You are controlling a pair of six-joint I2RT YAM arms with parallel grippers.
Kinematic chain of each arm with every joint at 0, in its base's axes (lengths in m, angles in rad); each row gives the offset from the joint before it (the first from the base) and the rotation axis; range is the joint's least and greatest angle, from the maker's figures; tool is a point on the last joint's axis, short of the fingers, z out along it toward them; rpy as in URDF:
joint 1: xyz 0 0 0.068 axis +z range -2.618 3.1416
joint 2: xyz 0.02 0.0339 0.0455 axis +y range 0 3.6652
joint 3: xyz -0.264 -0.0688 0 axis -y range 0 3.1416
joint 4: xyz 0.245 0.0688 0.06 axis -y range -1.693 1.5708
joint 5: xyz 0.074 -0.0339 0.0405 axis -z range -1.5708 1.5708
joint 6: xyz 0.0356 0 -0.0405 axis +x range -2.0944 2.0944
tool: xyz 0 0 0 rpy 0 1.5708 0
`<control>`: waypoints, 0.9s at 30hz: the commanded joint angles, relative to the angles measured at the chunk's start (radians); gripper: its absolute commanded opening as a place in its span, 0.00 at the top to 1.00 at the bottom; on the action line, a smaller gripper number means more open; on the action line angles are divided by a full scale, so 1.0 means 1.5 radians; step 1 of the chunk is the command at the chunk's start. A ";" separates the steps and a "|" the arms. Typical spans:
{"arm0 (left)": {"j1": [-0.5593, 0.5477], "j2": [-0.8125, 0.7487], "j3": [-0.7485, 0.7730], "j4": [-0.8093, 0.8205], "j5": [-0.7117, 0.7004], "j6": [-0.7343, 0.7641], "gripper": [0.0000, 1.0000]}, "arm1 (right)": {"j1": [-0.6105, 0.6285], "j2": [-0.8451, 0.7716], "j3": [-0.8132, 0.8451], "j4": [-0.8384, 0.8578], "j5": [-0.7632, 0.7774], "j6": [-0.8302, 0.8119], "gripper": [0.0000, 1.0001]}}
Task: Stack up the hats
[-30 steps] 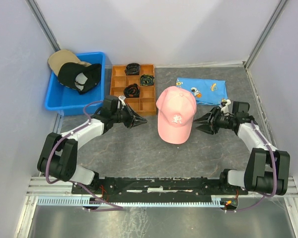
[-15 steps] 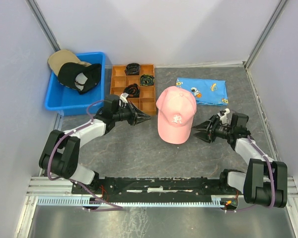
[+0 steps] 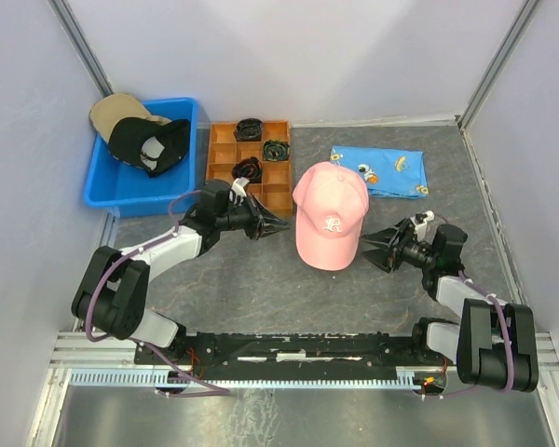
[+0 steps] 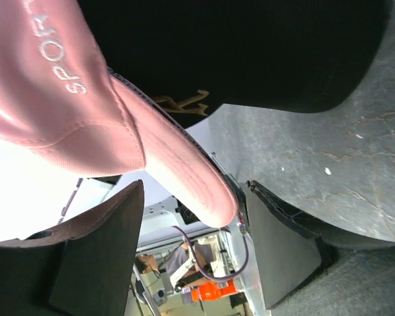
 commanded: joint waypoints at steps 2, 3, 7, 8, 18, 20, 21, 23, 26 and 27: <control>-0.030 -0.021 -0.003 0.013 0.003 -0.028 0.97 | 0.016 -0.007 -0.026 0.160 0.012 0.084 0.29; -0.035 -0.021 -0.001 0.013 0.001 -0.030 0.97 | 0.022 -0.011 -0.031 0.160 0.017 0.087 0.28; -0.049 -0.030 -0.003 0.013 -0.006 -0.038 0.97 | 0.064 -0.021 -0.041 0.156 0.045 0.091 0.28; -0.050 -0.033 -0.006 0.013 -0.006 -0.040 0.97 | 0.076 -0.024 -0.046 0.156 0.055 0.092 0.28; -0.066 -0.049 -0.035 0.007 -0.020 -0.037 0.97 | 0.152 -0.025 -0.047 0.151 0.118 0.084 0.31; -0.069 -0.049 -0.036 0.007 -0.022 -0.036 0.97 | 0.152 -0.033 -0.048 0.138 0.126 0.080 0.35; -0.070 -0.049 -0.038 0.007 -0.022 -0.037 0.97 | 0.151 -0.040 -0.048 0.125 0.130 0.074 0.41; -0.070 -0.054 -0.040 0.007 -0.024 -0.038 0.97 | 0.152 -0.060 -0.040 0.071 0.139 0.050 0.56; -0.070 -0.063 -0.042 -0.001 -0.027 -0.035 0.97 | 0.151 -0.103 -0.019 -0.063 0.161 -0.005 0.72; -0.071 -0.064 -0.042 -0.003 -0.026 -0.033 0.97 | 0.150 -0.121 -0.010 -0.099 0.169 -0.023 0.75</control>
